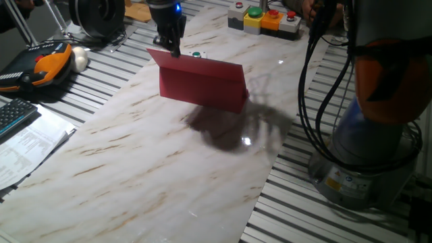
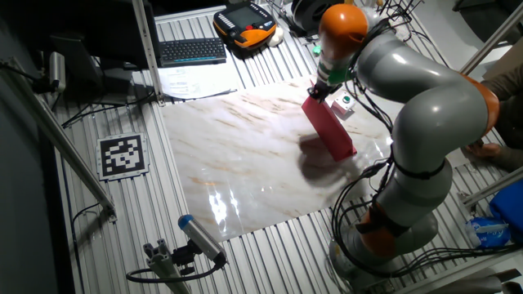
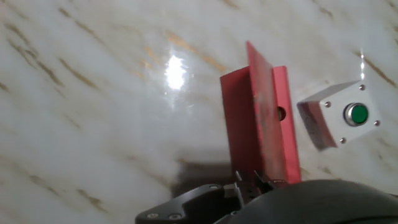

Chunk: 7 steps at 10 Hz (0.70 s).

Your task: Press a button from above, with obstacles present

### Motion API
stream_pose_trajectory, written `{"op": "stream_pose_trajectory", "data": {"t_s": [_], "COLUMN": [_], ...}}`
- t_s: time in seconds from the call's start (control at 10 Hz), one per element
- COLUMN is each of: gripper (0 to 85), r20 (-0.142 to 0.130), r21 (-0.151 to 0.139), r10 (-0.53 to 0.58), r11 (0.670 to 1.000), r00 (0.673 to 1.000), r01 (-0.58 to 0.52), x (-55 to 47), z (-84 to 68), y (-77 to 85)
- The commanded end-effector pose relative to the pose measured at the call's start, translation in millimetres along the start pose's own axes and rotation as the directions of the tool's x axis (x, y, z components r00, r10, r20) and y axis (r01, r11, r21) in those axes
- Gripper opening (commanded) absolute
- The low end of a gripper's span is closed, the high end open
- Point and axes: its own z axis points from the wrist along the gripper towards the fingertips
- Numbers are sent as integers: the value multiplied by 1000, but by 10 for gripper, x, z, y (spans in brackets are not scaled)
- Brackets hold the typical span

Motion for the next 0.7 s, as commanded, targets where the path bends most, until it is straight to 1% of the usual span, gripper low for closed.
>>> {"op": "stream_pose_trajectory", "data": {"t_s": [0.0, 0.1, 0.2, 0.3, 0.4, 0.5, 0.6], "gripper": [170, 170, 170, 170, 170, 170, 170], "r20": [-19, -28, -23, -21, -10, 8, 10], "r21": [-11, -11, -11, -23, -32, -27, -28], "r10": [-5, -8, -14, -15, -13, -18, -23], "r11": [1000, 1000, 1000, 1000, 999, 999, 999], "r00": [1000, 1000, 1000, 1000, 1000, 1000, 1000], "r01": [5, 8, 14, 14, 13, 19, 23], "x": [-45, -88, -108, -126, -136, -144, -160], "z": [-13, -38, -5, 53, 143, 249, 348], "y": [-395, -637, -850, -1048, -1203, -1319, -1413]}}
